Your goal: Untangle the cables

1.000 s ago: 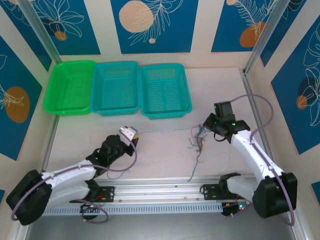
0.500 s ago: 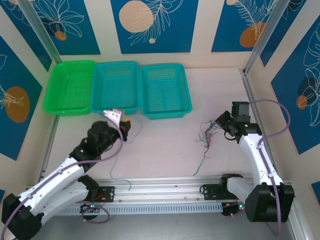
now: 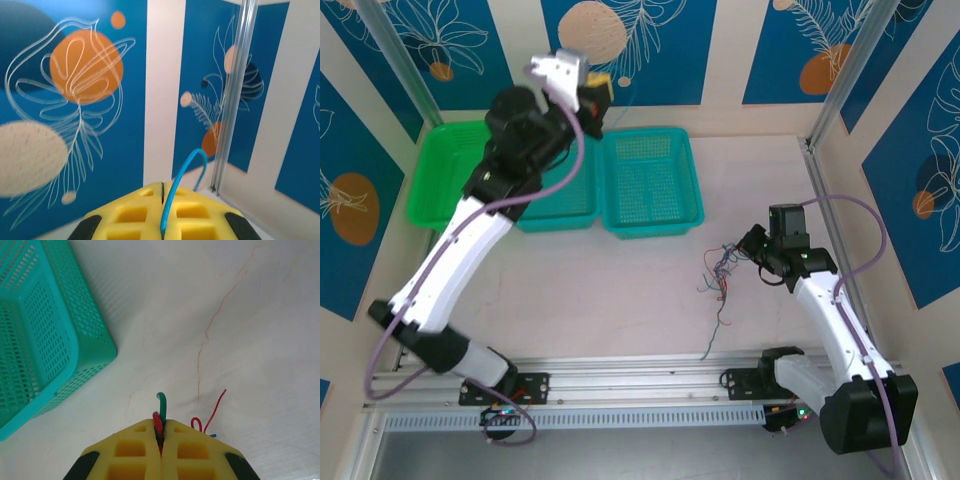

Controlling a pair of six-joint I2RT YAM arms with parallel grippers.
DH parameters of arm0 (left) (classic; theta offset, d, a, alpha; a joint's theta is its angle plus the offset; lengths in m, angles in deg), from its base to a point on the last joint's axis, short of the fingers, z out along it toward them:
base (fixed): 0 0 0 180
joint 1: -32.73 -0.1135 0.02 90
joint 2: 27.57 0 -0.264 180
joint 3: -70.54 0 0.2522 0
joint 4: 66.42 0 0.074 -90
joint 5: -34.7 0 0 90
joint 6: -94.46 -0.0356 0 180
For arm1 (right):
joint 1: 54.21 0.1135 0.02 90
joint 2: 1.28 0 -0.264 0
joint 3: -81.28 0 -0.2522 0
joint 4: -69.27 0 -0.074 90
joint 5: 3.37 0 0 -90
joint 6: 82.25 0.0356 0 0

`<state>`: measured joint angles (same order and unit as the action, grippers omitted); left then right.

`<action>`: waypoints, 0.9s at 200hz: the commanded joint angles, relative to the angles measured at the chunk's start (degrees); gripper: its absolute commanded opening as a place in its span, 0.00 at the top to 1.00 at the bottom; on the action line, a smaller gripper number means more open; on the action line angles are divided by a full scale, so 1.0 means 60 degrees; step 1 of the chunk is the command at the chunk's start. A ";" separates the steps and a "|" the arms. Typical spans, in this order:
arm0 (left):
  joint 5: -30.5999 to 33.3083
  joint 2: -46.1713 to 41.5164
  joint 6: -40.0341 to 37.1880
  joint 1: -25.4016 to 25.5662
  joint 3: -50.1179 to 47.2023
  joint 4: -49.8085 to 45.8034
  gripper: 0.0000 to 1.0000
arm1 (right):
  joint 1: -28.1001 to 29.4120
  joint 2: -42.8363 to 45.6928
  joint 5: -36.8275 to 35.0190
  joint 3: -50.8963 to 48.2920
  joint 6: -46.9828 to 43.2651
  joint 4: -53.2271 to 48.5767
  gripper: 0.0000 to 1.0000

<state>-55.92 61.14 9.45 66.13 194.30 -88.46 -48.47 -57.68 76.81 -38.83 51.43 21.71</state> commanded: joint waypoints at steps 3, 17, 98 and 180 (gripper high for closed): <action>-0.0733 0.1866 0.0064 -0.0279 0.2810 -0.0866 1.00 | 0.0041 0.0313 0.0129 0.0163 -0.0073 -0.0293 1.00; -0.0588 0.3249 0.0046 -0.0276 0.4550 -0.1601 1.00 | 0.0000 0.0438 0.0136 0.0153 -0.0116 -0.0393 1.00; 0.1283 0.8899 -0.0417 -0.0302 0.8778 -0.5743 1.00 | -0.0055 0.1260 0.0685 0.0135 -0.0534 -0.0967 1.00; 0.0614 0.7639 -0.0840 -0.0577 0.7688 -0.6197 0.00 | -0.0063 0.1177 0.0915 0.0365 -0.0576 -0.0940 1.00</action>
<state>-49.02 116.70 5.69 64.21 241.36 -126.09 -48.60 -50.25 80.09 -38.79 49.05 16.64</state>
